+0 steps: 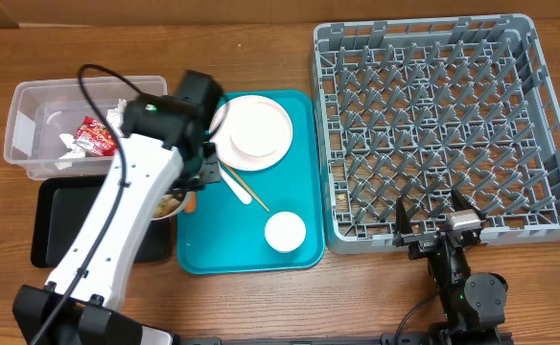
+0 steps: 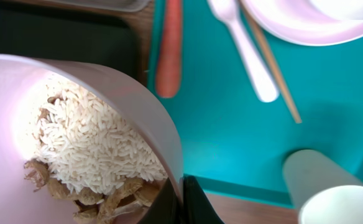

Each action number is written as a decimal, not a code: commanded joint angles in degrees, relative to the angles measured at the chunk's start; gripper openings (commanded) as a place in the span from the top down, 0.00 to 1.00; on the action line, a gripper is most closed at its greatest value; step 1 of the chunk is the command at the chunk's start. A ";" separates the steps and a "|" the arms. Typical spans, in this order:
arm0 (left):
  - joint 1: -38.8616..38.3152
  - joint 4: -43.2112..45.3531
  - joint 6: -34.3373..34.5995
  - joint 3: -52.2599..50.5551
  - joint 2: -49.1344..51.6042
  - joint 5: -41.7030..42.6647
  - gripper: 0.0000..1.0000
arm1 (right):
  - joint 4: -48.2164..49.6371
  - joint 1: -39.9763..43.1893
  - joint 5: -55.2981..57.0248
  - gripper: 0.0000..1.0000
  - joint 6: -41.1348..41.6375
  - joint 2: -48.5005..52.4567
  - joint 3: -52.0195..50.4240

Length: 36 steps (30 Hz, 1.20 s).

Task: Sort waste into correct bins and load items into the dishwasher
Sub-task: 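Carry the rice bowl with the left gripper over the black tray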

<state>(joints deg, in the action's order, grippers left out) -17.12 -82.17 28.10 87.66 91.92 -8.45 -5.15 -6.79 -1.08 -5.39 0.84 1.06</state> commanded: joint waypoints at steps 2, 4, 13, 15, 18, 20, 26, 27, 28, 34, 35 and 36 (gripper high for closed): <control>6.16 -1.44 -5.86 1.51 -1.20 -2.47 0.96 | 0.33 0.15 0.11 0.00 -0.24 -0.57 -0.61; 8.63 -1.09 -5.86 1.53 -1.20 -3.19 0.96 | 0.33 0.15 0.11 0.00 -0.24 -0.57 -0.61; 16.61 -1.05 -5.62 1.53 -1.20 -3.74 0.96 | 0.33 0.15 0.11 0.00 -0.24 -0.57 -0.61; 17.62 -0.26 -5.95 1.53 -1.20 -4.85 0.96 | 0.33 0.15 0.13 0.00 -0.24 -0.57 -0.61; 18.34 1.42 -9.66 1.53 -1.20 -4.98 0.96 | 0.33 0.15 0.11 0.00 -0.24 -0.57 -0.61; 18.34 2.38 -13.94 1.53 -1.20 -3.61 0.96 | 0.33 0.15 0.13 0.00 -0.24 -0.57 -0.61; 18.40 3.98 -18.75 1.53 -1.20 0.48 0.95 | 0.33 0.15 0.11 0.00 -0.24 -0.57 -0.61; 18.47 4.13 -19.52 1.53 -1.20 1.77 0.96 | 0.33 0.15 0.11 0.00 -0.24 -0.57 -0.61; 18.56 4.31 -20.33 1.51 -1.20 2.99 0.96 | 0.33 0.15 0.13 0.00 -0.24 -0.57 -0.61; 20.76 6.40 -25.75 1.49 -1.53 13.16 0.96 | 0.33 0.15 0.13 0.00 -0.24 -0.57 -0.61; 21.35 6.56 -26.95 1.44 -1.70 15.54 0.96 | 0.33 0.15 0.11 0.00 -0.24 -0.57 -0.61; 21.81 6.62 -28.00 1.42 -1.77 17.20 0.96 | 0.33 0.15 0.11 0.00 -0.24 -0.57 -0.61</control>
<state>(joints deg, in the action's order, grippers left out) 2.79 -75.90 5.87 87.70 91.92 -0.03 -5.15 -6.79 -1.10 -5.39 0.84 1.06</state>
